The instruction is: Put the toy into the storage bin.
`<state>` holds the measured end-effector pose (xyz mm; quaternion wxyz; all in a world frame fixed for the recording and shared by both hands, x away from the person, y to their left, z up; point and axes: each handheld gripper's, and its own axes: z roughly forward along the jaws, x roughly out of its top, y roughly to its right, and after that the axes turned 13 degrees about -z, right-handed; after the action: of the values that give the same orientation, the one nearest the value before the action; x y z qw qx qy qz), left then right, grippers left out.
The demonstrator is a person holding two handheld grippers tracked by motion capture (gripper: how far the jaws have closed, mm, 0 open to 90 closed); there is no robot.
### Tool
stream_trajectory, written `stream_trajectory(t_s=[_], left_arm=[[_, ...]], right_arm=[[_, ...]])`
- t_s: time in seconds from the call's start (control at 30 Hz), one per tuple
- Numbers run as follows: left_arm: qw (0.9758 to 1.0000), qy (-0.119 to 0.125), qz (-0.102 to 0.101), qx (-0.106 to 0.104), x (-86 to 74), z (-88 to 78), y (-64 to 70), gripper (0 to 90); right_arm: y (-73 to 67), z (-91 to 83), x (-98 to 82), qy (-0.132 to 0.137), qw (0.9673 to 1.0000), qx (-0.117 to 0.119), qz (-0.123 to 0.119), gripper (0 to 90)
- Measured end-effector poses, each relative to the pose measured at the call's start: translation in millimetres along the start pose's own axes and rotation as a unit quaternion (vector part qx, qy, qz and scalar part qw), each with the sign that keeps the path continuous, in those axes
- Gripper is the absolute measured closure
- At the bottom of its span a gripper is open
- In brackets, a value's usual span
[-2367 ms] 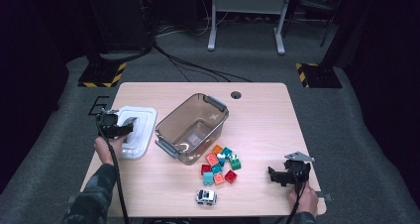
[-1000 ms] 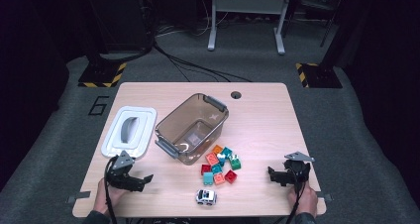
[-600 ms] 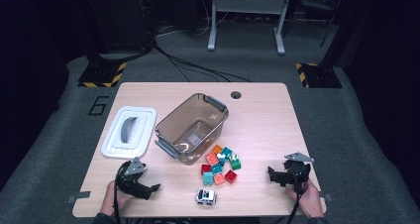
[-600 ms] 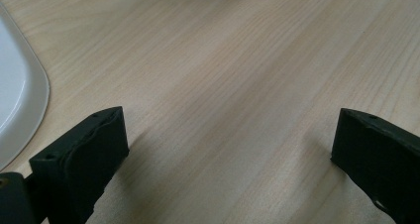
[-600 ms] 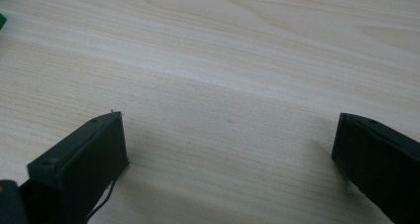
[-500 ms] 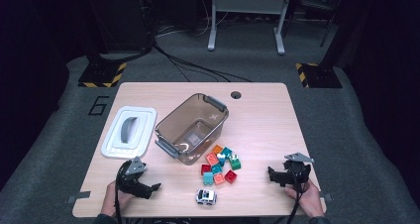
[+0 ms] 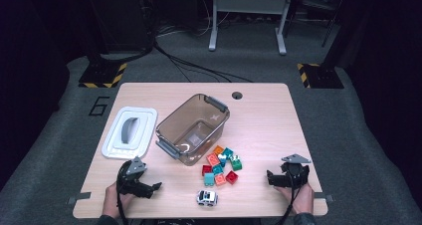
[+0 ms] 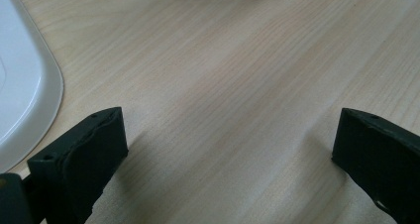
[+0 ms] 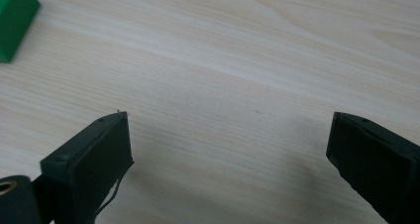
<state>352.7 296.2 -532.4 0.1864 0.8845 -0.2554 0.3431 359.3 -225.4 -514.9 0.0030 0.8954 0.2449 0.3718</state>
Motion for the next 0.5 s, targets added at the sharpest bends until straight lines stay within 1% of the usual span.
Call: stream_trajectory(t_s=[0.07, 0.1, 0.13, 0.17, 0.2, 0.23, 0.27, 0.33, 0.37, 0.4, 0.43, 0.47, 0.5], left_arm=[[1.0, 0.0, 0.0, 0.0, -0.1, -0.1, 0.0, 0.3], [1.0, 0.001, -0.006, 0.0, -0.4, -0.1, 0.6, 0.3], [1.0, 0.003, -0.004, 0.001, -0.4, 0.0, 0.3, 0.4], [1.0, 0.003, -0.006, 0.0, -0.6, 0.0, 0.5, 0.4], [1.0, 0.002, -0.002, 0.001, -0.3, -0.2, 0.0, 0.4], [1.0, 0.002, -0.002, 0.001, -0.3, -0.2, 0.0, 0.4], [1.0, 0.002, 0.0, 0.002, -0.2, -0.3, -0.3, 0.4], [1.0, 0.002, -0.002, 0.002, -0.3, -0.2, -0.1, 0.3], [1.0, 0.002, 0.0, 0.003, 0.0, -0.2, -0.4, 0.4], [1.0, 0.002, 0.0, 0.003, 0.0, -0.2, -0.4, 0.4], [1.0, 0.002, 0.0, 0.003, 0.1, -0.3, -0.7, 0.4], [1.0, -0.002, 0.0, 0.006, 0.5, -0.9, -0.7, 0.4], [1.0, -0.002, 0.0, 0.006, 0.5, -0.9, -0.7, 0.4]], right_arm=[[-4.3, -5.9, 6.3, 0.013, 0.9998, 0.014, -0.001, 3.8], [-4.3, -5.9, 6.3, 0.013, 0.9998, 0.014, -0.001, 3.8], [-12.7, -12.4, 13.7, 0.023, 0.9993, 0.029, -0.012, 5.4], [-16.2, -14.4, 16.1, 0.026, 0.999, 0.032, -0.017, 5.9], [-20.8, -17.0, 18.7, 0.032, 0.9985, 0.036, -0.027, 6.2], [-20.8, -17.0, 18.7, 0.032, 0.9985, 0.036, -0.027, 6.2], [-25.7, -20.0, 21.5, 0.033, 0.9981, 0.04, -0.033, 6.3], [-35.4, -25.6, 26.1, 0.042, 0.9967, 0.052, -0.046, 6.4], [-42.0, -28.8, 29.5, 0.049, 0.9955, 0.059, -0.054, 6.4], [-42.0, -28.8, 29.5, 0.049, 0.9955, 0.059, -0.054, 6.4], [-49.1, -31.6, 33.0, 0.055, 0.9935, 0.072, -0.068, 6.2], [-52.1, -32.1, 34.2, 0.056, 0.9932, 0.074, -0.069, 6.4], [-52.1, -32.1, 34.2, 0.056, 0.9932, 0.074, -0.069, 6.4]])
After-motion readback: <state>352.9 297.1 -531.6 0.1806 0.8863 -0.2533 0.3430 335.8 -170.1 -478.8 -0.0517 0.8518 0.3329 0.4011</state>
